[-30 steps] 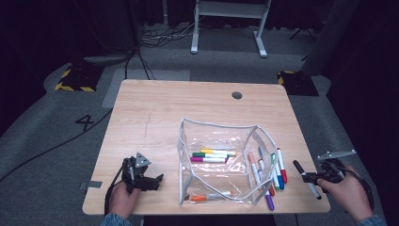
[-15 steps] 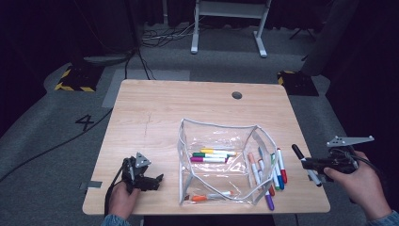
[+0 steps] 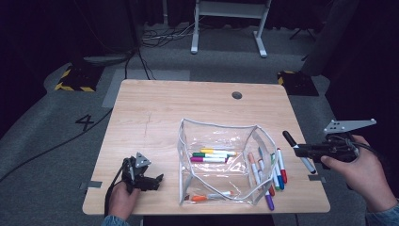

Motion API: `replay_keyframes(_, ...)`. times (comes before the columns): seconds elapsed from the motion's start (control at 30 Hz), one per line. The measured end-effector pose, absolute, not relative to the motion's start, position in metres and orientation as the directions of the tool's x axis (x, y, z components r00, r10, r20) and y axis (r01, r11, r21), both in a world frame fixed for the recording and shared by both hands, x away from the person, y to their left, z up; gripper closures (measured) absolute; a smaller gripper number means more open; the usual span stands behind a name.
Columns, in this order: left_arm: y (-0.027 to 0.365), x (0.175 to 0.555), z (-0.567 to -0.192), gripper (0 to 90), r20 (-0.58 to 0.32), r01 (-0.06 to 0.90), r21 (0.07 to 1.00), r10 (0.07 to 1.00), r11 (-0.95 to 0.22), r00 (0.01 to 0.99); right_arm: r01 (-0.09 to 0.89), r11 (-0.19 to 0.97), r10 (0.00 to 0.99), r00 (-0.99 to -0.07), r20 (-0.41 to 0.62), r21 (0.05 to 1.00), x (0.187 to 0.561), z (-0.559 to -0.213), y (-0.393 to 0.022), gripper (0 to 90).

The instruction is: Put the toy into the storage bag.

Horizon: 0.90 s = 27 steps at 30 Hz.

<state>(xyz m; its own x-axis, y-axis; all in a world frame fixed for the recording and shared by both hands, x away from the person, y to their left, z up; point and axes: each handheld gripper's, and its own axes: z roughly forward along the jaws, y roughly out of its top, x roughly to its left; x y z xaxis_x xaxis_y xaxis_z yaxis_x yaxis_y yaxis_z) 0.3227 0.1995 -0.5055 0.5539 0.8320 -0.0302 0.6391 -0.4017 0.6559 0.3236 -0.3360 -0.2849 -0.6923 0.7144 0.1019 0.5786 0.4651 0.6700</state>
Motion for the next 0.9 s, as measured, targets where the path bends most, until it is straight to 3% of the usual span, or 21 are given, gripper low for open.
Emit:
replay_keyframes(0.37, 0.199, 0.324, -0.505, 0.0, -0.031, 0.639, 0.656, 0.832, -0.401, 0.554, 0.469, 0.581, 0.592, -0.805, 0.051, 0.665, 0.327, -0.257, -0.273, 76.9)
replay_keyframes(0.9, 0.199, 0.322, -0.505, 0.0, -0.031, 0.640, 0.655, 0.832, -0.402, 0.554, 0.341, 0.703, 0.410, -0.911, 0.036, 0.623, 0.333, -0.252, -0.195, 76.9)
